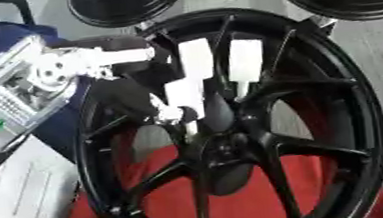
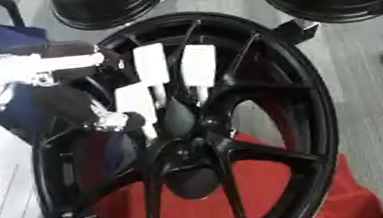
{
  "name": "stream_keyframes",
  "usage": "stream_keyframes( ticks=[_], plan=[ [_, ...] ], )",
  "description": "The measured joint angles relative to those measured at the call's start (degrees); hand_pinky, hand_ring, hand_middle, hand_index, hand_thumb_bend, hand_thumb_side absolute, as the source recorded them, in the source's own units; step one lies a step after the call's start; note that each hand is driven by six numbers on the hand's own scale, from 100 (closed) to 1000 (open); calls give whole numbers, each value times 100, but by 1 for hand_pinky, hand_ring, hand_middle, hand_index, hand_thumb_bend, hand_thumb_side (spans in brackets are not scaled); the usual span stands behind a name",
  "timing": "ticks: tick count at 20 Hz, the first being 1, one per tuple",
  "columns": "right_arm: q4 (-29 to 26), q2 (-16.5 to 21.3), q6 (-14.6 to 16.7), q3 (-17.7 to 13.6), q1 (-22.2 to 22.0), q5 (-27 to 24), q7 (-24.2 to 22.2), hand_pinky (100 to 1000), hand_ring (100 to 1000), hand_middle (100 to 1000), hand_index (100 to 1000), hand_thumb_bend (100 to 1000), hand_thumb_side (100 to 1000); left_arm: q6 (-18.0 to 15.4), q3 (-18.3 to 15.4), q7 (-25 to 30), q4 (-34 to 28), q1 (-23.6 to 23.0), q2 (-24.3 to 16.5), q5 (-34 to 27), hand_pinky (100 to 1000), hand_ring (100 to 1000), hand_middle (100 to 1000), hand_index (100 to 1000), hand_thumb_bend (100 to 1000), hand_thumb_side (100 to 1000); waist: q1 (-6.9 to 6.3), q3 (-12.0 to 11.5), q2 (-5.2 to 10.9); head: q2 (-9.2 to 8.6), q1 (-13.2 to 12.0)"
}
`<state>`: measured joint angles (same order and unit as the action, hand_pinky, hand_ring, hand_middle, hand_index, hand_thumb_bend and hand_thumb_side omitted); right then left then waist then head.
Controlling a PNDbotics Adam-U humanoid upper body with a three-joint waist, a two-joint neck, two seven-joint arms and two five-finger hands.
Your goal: Pull the pin out of the wheel hub.
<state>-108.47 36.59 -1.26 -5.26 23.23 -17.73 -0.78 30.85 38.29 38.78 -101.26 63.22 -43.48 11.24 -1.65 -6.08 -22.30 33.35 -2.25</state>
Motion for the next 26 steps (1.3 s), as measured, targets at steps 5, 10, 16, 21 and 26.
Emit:
stream_keyframes(
  ticks=[5,10,16,21,26],
  plan=[
    [0,-7,-12,-1,0,0,-8,805,649,626,715,100,614,-18,51,18,-48,139,74,96,778,758,712,802,414,499,-20,-23,-2,-29,0],
    [0,-7,-14,-2,-3,0,2,805,648,626,715,100,614,-130,61,130,-150,138,63,406,797,791,751,831,383,404,-29,-44,-2,-60,0],
    [-1,-7,-18,-2,-4,0,22,805,648,625,714,100,611,-258,59,258,-149,132,61,677,786,775,731,810,349,397,6,-51,-2,-79,-21],
    [-1,-7,-20,-2,-4,0,28,805,648,625,714,100,613,-292,59,292,-139,132,61,758,772,756,706,787,335,390,30,-61,-9,-83,-54],
    [-1,-9,-21,-2,-6,0,31,806,647,625,714,100,614,-317,59,317,-110,132,61,805,760,731,671,757,273,324,38,-65,-40,-128,-69]
  ],
)
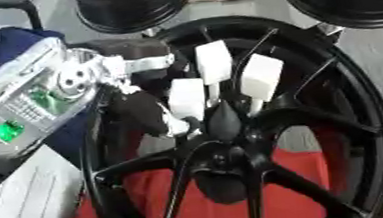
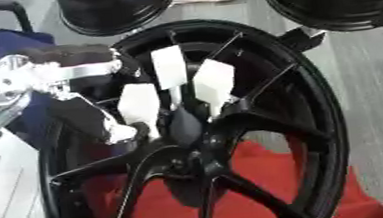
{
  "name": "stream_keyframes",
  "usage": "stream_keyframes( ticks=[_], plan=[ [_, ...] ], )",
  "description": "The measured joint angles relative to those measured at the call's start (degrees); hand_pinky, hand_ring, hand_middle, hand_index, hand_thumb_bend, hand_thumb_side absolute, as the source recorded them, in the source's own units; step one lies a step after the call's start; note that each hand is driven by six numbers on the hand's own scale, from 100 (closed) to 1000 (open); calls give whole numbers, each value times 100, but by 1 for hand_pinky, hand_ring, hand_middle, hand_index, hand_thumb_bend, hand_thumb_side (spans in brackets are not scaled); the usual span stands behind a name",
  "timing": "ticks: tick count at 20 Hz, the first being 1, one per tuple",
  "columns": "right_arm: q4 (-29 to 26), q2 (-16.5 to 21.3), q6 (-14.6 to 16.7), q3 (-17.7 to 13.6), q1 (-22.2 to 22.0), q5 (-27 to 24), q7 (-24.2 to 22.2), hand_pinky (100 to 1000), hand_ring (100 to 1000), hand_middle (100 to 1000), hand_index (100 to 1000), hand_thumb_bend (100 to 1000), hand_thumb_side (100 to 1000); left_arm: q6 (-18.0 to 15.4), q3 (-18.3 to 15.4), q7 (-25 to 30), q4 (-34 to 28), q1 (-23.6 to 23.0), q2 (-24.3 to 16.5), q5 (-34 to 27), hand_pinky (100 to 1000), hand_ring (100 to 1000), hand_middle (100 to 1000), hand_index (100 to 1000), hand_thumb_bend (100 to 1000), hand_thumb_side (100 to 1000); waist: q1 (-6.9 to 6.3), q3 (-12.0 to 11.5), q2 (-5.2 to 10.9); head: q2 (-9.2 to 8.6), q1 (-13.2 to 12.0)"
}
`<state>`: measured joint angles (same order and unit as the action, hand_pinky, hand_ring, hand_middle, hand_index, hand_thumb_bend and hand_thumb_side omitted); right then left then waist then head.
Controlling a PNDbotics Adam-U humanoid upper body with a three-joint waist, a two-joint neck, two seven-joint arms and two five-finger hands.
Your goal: Pull the pin out of the wheel hub.
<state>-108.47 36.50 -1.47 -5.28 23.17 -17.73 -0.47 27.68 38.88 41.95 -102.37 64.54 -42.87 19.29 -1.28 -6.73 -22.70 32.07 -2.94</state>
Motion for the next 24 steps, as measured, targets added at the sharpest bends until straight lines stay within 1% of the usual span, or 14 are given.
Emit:
stream_keyframes(
  ticks=[1,5,6,7,8,10,11,13,15,20,22,24],
  plan=[
    [0,-4,0,0,0,0,0,806,647,625,714,100,614,-2,0,2,2,0,0,0,759,726,666,753,268,322,1,0,-1,-1,-1],
    [0,-13,1,-2,-3,0,5,806,648,625,715,100,615,0,-3,0,3,0,0,5,731,665,598,684,200,291,5,1,-4,-2,-4],
    [0,-13,3,-2,-4,0,9,806,648,625,715,100,616,4,-8,-4,3,0,0,3,718,644,579,629,161,277,8,1,-6,-2,-4],
    [0,-14,4,-2,-4,0,14,806,648,625,715,100,616,13,-14,-13,1,0,0,-6,713,636,571,615,142,263,13,1,-10,-2,-4],
    [0,-14,4,-3,-5,0,16,806,648,625,715,100,615,20,-19,-20,-1,0,0,-14,705,623,558,583,102,227,20,1,-11,-2,-4],
    [0,-15,4,-2,-5,0,21,807,648,626,715,100,615,41,-28,-41,-10,0,0,-54,690,605,537,529,100,204,30,1,-12,-2,-4],
    [0,-15,4,-3,-5,0,25,807,648,626,715,100,615,51,-36,-51,-38,0,0,-83,685,599,529,506,100,175,32,1,-12,-2,-4],
    [0,-15,7,-3,-5,0,31,807,649,626,715,100,614,78,-77,-78,-103,-1,-3,-151,671,584,512,455,100,174,32,1,-12,-1,-3],
    [0,-15,10,-3,-5,0,36,807,649,626,715,100,613,121,-164,-121,-212,-1,-55,-215,669,580,506,440,100,164,33,1,-12,0,-2],
    [-1,-15,10,-3,-5,0,40,808,649,627,716,100,613,252,-404,-251,-513,0,-177,-409,660,563,485,412,100,179,32,0,-10,0,-2],
    [-2,-15,10,-3,-9,-1,41,808,649,627,716,100,612,324,-568,-323,-657,0,-240,-548,654,554,475,405,100,192,32,-1,-8,1,-1],
    [-3,-15,12,-8,-39,-1,46,808,650,627,716,100,611,430,-815,-430,-828,-2,-305,-738,649,549,468,400,100,205,31,-15,5,4,3]
  ],
)
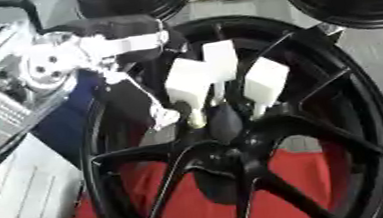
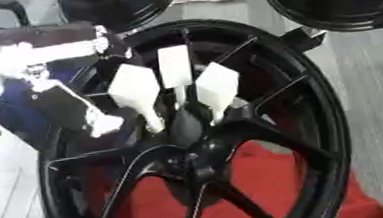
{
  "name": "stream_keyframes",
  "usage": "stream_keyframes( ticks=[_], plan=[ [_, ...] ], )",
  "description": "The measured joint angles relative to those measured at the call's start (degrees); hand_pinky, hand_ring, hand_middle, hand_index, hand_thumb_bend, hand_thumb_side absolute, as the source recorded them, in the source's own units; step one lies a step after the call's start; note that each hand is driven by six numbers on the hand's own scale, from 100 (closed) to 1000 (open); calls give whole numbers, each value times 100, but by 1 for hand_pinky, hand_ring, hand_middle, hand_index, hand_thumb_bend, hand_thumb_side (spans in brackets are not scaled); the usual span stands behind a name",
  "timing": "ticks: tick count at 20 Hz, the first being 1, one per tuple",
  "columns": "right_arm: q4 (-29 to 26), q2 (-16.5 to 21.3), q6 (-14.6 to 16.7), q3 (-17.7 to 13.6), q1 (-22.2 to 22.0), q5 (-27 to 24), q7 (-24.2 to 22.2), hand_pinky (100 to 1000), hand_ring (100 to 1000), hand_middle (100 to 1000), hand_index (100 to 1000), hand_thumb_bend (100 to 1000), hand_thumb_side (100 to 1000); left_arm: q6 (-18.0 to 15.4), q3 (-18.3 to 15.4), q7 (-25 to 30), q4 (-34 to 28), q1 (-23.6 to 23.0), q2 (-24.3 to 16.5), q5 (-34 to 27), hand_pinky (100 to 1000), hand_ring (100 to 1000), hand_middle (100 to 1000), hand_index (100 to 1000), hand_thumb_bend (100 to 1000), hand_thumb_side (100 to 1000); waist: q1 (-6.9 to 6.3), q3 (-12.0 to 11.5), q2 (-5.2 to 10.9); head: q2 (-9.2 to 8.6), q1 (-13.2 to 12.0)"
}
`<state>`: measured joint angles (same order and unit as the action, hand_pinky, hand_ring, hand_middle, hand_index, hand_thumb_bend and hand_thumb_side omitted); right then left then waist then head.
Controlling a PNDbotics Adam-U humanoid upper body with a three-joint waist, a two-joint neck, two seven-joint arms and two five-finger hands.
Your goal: Pull the pin out of the wheel hub.
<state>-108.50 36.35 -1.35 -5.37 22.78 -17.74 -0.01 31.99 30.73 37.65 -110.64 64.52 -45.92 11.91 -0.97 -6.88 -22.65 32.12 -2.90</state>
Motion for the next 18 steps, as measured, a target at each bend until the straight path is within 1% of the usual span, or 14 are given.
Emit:
stream_keyframes(
  ticks=[4,5,7,9,11,13,16,17,18],
  plan=[
    [-17,1,15,-33,-22,0,35,808,650,627,716,100,608,281,-668,-281,-271,-170,-222,-495,643,541,457,392,100,233,-11,-73,27,9,46],
    [-26,2,21,-43,-38,0,43,808,650,627,716,100,607,366,-856,-366,-292,-272,-302,-622,642,540,456,391,100,238,-5,-97,33,18,64],
    [-30,4,41,-70,-69,0,68,808,651,627,717,100,605,569,-1257,-569,-299,-623,-533,-888,636,537,453,390,100,247,7,-143,40,68,102],
    [-42,4,65,-103,-72,0,103,808,651,628,717,100,604,711,-1644,-873,-299,-1214,-828,-1153,639,537,453,391,100,249,23,-175,40,106,143],
    [-66,4,77,-138,-100,0,145,808,651,628,717,100,604,756,-1998,-1295,-298,-1902,-1118,-1400,637,535,452,392,100,254,77,-201,40,108,199],
    [-70,4,87,-162,-112,-1,170,808,651,628,717,100,602,772,-2316,-1774,-267,-2523,-1318,-1608,638,537,454,395,100,256,132,-232,40,108,225],
    [-77,4,105,-187,-121,-2,210,808,652,628,716,100,600,751,-2749,-2596,-58,-3360,-1415,-1678,648,546,464,408,100,239,186,-250,50,107,257],
    [-80,4,117,-204,-123,-2,227,808,652,628,716,100,598,735,-2859,-2847,52,-3604,-1415,-1646,667,578,497,433,100,211,210,-258,56,106,258],
    [-83,4,125,-215,-134,-2,245,808,652,628,716,100,598,716,-2954,-3062,190,-3826,-1410,-1600,679,592,513,439,100,201,233,-264,63,105,258]
  ],
)
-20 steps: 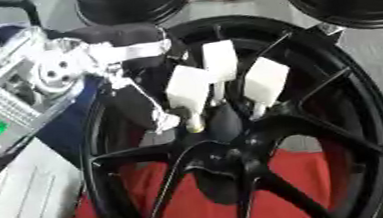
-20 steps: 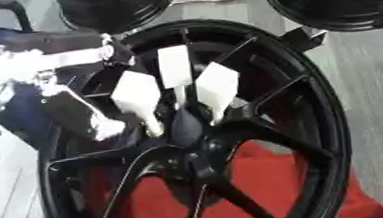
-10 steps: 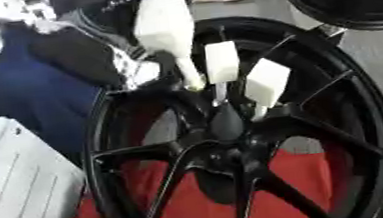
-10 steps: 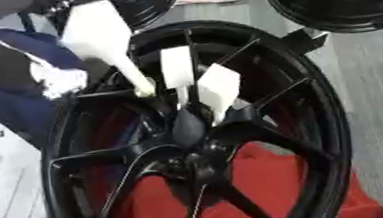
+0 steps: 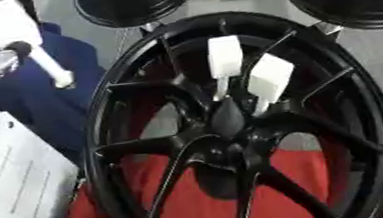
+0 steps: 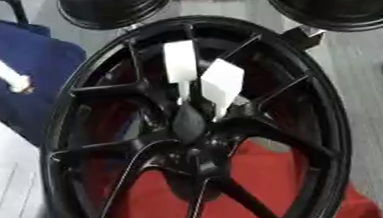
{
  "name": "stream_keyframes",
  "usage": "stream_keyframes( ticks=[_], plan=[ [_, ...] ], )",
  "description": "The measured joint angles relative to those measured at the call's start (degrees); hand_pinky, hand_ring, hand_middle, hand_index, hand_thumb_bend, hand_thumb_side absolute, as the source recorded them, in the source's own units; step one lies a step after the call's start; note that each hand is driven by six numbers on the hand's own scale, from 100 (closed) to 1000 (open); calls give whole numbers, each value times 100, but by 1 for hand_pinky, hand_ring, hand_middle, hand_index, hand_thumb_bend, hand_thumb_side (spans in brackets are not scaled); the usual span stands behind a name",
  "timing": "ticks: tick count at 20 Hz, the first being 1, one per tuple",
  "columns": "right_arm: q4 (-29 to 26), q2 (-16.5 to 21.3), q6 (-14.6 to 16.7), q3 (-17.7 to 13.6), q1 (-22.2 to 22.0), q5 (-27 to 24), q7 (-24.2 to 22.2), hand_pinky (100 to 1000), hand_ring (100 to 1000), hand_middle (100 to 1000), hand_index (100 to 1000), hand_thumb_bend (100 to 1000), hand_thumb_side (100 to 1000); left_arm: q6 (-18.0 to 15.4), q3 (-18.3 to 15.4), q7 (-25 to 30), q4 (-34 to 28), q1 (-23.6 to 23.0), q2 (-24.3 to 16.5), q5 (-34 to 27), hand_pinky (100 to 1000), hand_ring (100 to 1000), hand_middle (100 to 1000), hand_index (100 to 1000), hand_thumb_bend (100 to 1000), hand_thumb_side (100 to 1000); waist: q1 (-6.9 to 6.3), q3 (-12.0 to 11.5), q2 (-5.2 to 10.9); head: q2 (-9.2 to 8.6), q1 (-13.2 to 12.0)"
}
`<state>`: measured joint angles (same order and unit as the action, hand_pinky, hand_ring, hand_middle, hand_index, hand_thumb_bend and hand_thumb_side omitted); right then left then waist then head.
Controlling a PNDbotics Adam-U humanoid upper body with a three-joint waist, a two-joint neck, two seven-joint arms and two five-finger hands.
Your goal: Pull the pin out of the wheel hub.
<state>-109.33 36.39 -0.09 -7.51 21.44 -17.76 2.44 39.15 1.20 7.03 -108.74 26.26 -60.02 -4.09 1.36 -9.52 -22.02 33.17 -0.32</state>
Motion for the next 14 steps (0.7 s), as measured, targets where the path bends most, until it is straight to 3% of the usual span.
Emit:
stream_keyframes(
  ticks=[2,4,5,6,7,9,10,11,14],
  plan=[
    [-11,0,21,-26,-13,0,30,808,652,628,716,100,597,-67,-129,-312,327,-336,72,106,685,605,525,467,100,201,35,-10,5,-3,-3],
    [-18,0,35,-27,-14,-1,46,808,652,628,716,100,596,-192,-198,-474,650,-541,204,196,732,696,613,644,100,295,58,-12,11,-7,-8],
    [-18,0,40,-27,-14,-2,51,808,652,629,716,100,595,-272,-216,-501,795,-626,275,241,795,793,726,782,100,385,72,-12,15,-8,-10],
    [-19,-1,45,-27,-14,-4,55,808,652,629,716,100,595,-372,-219,-487,925,-700,340,294,823,828,768,819,154,465,86,-11,25,-9,-12],
    [-19,-1,48,-27,-13,-6,58,808,652,629,716,100,595,-480,-220,-443,1039,-765,400,353,871,884,841,886,408,624,94,-11,40,-10,-14],
    [-20,-1,56,-27,-11,-17,66,808,652,629,716,100,594,-686,-222,-307,1212,-857,484,517,874,886,843,890,512,658,98,-9,70,-15,-14],
    [-20,-1,57,-27,-11,-22,67,808,652,629,716,100,593,-772,-232,-224,1278,-876,514,625,875,886,845,896,639,672,97,-8,81,-21,-14],
    [-20,-1,57,-27,-11,-24,68,808,653,629,716,100,593,-841,-248,-144,1325,-892,524,717,873,884,842,895,682,687,97,-8,86,-24,-14],
    [-21,-1,60,-26,-11,-28,71,807,653,629,716,100,593,-928,-303,-1,1381,-912,538,930,867,880,839,893,629,690,92,-13,120,-29,-17]
  ],
)
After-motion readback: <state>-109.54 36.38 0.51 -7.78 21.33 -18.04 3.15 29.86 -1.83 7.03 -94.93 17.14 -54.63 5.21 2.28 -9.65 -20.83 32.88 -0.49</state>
